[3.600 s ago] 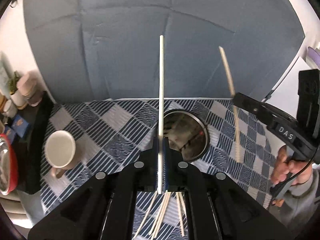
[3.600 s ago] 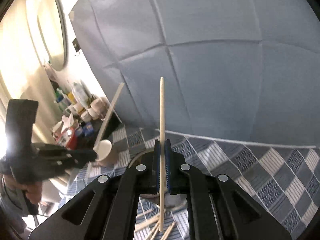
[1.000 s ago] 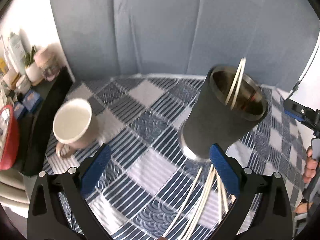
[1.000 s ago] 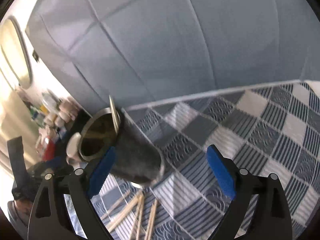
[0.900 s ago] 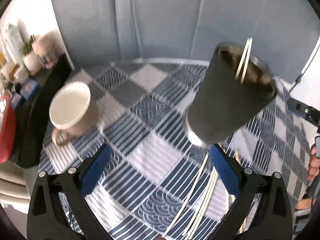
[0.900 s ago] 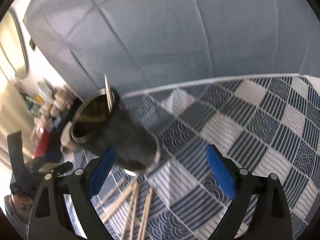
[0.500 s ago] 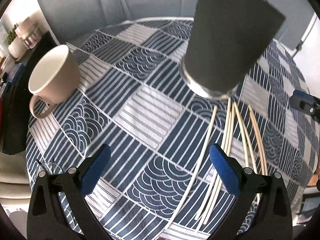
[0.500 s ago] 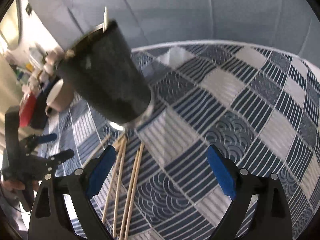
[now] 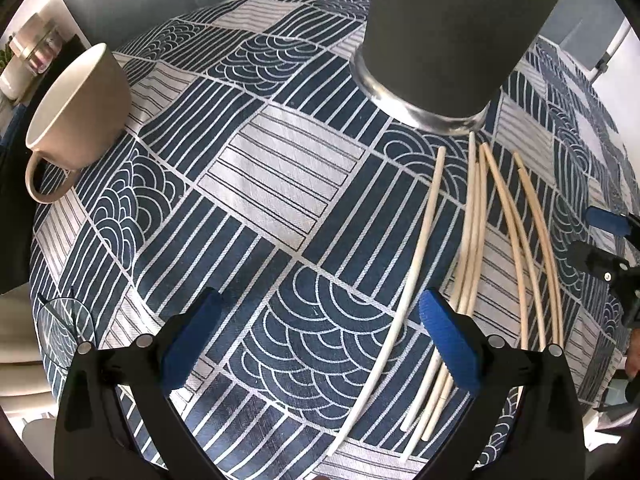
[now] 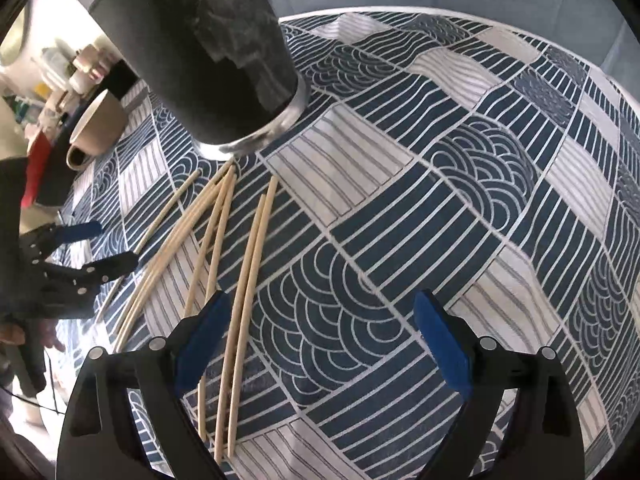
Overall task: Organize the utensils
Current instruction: 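Move both tools back down to the remaining sticks beside the holder, then grasp a white stick with left tool while right tool grasps a wooden stick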
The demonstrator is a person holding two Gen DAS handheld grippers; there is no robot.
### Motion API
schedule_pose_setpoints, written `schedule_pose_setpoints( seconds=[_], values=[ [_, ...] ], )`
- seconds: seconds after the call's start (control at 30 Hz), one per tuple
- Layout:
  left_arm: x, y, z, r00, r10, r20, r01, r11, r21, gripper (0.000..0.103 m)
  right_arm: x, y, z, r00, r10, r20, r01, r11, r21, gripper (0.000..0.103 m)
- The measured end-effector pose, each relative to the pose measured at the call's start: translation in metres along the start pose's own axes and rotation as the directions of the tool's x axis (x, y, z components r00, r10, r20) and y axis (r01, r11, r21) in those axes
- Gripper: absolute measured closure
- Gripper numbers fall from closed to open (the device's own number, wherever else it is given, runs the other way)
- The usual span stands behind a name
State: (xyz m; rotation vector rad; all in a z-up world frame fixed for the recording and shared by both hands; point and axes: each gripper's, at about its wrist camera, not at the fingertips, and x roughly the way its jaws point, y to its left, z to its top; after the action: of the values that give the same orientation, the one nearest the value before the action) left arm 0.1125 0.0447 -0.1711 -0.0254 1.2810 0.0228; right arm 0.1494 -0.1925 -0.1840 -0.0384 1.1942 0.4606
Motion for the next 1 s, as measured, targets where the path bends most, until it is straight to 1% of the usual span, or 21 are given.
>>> schedule_pose_setpoints(
  seconds=[0.1,0.2,0.37,0.43,0.5,0.7,0.87,0.9,0.97,1.0],
  values=[
    [0.002,0.000,0.001,1.000,0.002,0.009,-0.002,1.000,0.012,0.006,0.002,0.003,0.000,1.000,-0.027,0.001,0.027,0.999,-0.021,0.015],
    [0.006,-0.001,0.005,1.000,0.008,0.017,-0.009,1.000,0.023,0.005,0.006,0.010,0.000,0.998,-0.070,0.000,0.070,0.996,-0.062,0.014],
    [0.008,-0.003,0.005,0.999,0.003,0.048,-0.005,0.999,0.040,0.004,0.013,0.022,-0.004,0.988,-0.155,0.001,0.154,0.977,-0.150,0.009],
    [0.008,-0.004,0.005,0.998,0.000,0.056,-0.002,0.999,0.048,0.004,0.014,0.019,-0.005,0.988,-0.154,0.000,0.152,0.980,-0.126,0.008],
    [0.008,-0.005,0.005,0.998,-0.002,0.060,-0.001,0.999,0.052,0.004,0.015,0.019,-0.004,0.988,-0.157,-0.003,0.156,0.980,-0.127,0.008],
    [0.008,-0.004,0.007,0.999,-0.001,0.046,-0.002,0.998,0.055,0.004,0.014,0.005,0.001,0.985,-0.169,-0.027,0.166,0.980,-0.109,0.008],
    [0.010,-0.004,0.006,0.999,0.002,0.036,-0.004,0.999,0.042,0.004,0.009,-0.009,-0.001,0.982,-0.179,-0.052,0.174,0.980,-0.092,0.009],
    [0.010,-0.004,0.006,0.999,0.001,0.036,-0.003,0.999,0.045,0.004,0.008,-0.010,-0.001,0.982,-0.179,-0.060,0.172,0.980,-0.104,0.010],
    [0.009,-0.004,0.005,0.999,-0.001,0.042,-0.001,0.999,0.050,0.005,0.004,-0.012,-0.001,0.983,-0.170,-0.068,0.161,0.979,-0.129,0.021],
    [0.009,-0.004,0.005,0.999,-0.006,0.049,0.004,0.998,0.057,0.008,0.002,-0.013,0.000,0.983,-0.167,-0.070,0.156,0.978,-0.139,0.036]
  ],
)
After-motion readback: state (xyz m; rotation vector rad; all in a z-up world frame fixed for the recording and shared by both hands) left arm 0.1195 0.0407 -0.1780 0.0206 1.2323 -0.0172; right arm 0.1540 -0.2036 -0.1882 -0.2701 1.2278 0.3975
